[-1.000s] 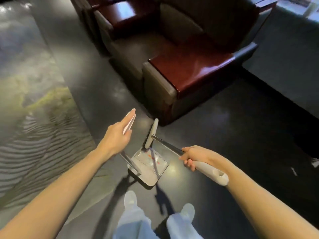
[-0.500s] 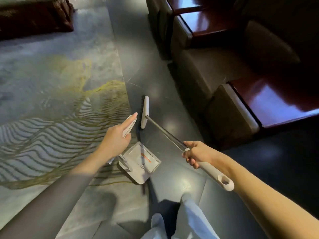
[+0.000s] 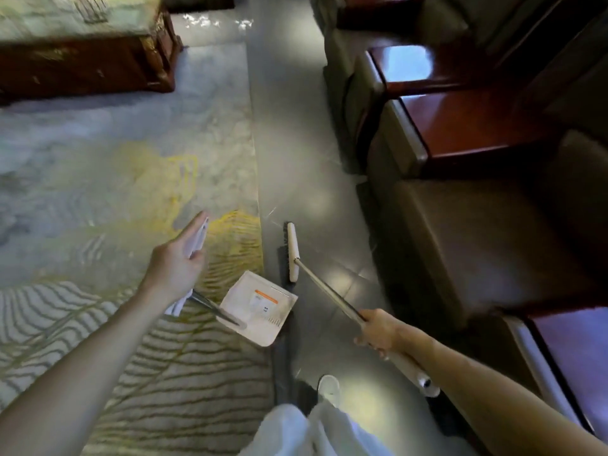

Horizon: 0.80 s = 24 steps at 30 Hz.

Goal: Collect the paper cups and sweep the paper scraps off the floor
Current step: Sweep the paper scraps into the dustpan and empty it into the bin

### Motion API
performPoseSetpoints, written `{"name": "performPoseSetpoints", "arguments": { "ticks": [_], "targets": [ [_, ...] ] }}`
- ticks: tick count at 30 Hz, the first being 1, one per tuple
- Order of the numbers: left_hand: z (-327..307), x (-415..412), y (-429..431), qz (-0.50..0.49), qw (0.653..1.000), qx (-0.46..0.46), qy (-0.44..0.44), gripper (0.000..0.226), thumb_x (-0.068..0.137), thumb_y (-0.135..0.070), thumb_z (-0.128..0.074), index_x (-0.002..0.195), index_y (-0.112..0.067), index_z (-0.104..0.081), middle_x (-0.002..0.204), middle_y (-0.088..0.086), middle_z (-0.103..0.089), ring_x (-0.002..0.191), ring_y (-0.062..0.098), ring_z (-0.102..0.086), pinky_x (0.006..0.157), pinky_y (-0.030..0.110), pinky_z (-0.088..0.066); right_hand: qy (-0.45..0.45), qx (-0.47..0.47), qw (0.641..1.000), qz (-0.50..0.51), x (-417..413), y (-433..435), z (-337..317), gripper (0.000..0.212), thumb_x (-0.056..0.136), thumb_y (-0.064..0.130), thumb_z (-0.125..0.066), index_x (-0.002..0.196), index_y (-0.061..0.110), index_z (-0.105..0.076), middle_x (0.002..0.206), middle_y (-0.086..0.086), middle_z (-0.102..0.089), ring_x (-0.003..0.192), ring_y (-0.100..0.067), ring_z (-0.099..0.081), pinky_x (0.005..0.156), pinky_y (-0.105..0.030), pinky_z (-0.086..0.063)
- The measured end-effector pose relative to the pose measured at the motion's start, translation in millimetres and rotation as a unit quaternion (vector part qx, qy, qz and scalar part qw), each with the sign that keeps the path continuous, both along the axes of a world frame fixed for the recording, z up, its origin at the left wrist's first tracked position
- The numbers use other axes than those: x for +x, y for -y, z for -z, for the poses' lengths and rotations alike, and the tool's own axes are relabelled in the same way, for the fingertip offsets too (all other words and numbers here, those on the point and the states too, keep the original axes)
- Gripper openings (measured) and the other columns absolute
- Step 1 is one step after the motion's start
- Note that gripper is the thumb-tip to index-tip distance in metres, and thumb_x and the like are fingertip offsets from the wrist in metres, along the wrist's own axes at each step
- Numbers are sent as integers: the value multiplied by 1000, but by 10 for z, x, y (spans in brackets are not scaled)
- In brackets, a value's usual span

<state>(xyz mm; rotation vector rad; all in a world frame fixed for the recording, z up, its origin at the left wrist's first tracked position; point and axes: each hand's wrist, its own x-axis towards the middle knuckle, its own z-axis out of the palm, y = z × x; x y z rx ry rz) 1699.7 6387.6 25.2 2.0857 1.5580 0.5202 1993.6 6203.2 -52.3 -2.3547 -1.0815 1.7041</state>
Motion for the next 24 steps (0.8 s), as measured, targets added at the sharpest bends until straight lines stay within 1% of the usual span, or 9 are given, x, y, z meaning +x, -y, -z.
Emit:
{"name": "performPoseSetpoints", "arguments": {
  "ticks": [4, 6, 9, 12, 14, 18, 20, 22, 24],
  "targets": [
    [-44, 388, -1090, -4, 1000, 9, 22, 69, 89, 0, -52, 146, -34, -34, 144, -4, -45, 116, 28, -58, 82, 30, -43, -27, 15, 999, -18, 426, -1263, -122, 32, 88, 5, -57, 118, 15, -49, 71, -6, -54, 41, -11, -49, 39, -24, -44],
    [-14, 587, -1688, -8, 999, 11, 33, 68, 89, -1, -52, 145, -35, -35, 142, -1, -47, 115, 30, -58, 80, 28, -43, -34, 34, 999, -12, 634, -1967, -176, 36, 87, 1, -52, 121, 13, -50, 67, -6, -53, 41, -12, -47, 37, -22, -41],
    [61, 872, -2643, 3, 999, 9, 50, 70, 87, 1, -51, 144, -36, -36, 142, -3, -46, 103, 28, -61, 71, 16, -37, -27, 59, 998, 4, 919, -3058, -237, 35, 84, -2, -50, 117, 9, -55, 61, -6, -52, 40, -13, -45, 39, -22, -41],
    [72, 1161, -3641, 39, 997, -2, 72, 70, 86, 4, -52, 144, -31, -38, 139, -17, -39, 124, 11, -49, 82, -3, -29, -37, 78, 996, 26, 1202, -4144, -326, 40, 86, -3, -51, 124, 8, -53, 67, -7, -54, 43, -11, -46, 41, -23, -43],
    [42, 1363, -4300, 35, 997, 4, 76, 68, 86, 3, -53, 144, -31, -40, 135, -20, -38, 126, 7, -43, 81, -10, -23, -35, 91, 995, 33, 1434, -4835, -379, 43, 87, -1, -52, 129, 8, -53, 68, -7, -54, 43, -9, -46, 41, -22, -42],
    [-61, 1815, -5623, 20, 997, 3, 72, 69, 88, -4, -53, 141, -44, -38, 140, -7, -48, 116, 9, -53, 73, -1, -29, -20, 108, 992, 58, 1927, -6036, -391, 45, 86, -1, -52, 130, 9, -52, 56, -4, -49, 34, -8, -43, 38, -19, -39],
    [-45, 2064, -6318, 26, 998, 2, 61, 69, 88, -5, -53, 141, -45, -36, 140, -5, -49, 120, 17, -54, 79, 8, -35, -15, 116, 990, 74, 2208, -6642, -336, 50, 86, -1, -53, 134, 10, -48, 53, -4, -47, 33, -9, -41, 36, -19, -38],
    [9, 2339, -7037, 28, 998, 1, 53, 70, 87, -3, -53, 142, -43, -37, 138, -2, -52, 115, 26, -59, 86, 21, -40, -18, 131, 988, 84, 2507, -7340, -257, 59, 86, 0, -55, 142, 12, -42, 52, -4, -46, 34, -10, -40, 35, -20, -37],
    [61, 2652, -7795, 17, 998, 5, 64, 70, 86, 0, -53, 142, -39, -39, 137, -1, -54, 116, 26, -58, 89, 21, -39, -18, 145, 986, 83, 2831, -8112, -186, 67, 86, 0, -55, 148, 13, -33, 53, -5, -46, 35, -11, -40, 34, -19, -37]
  ]
}}
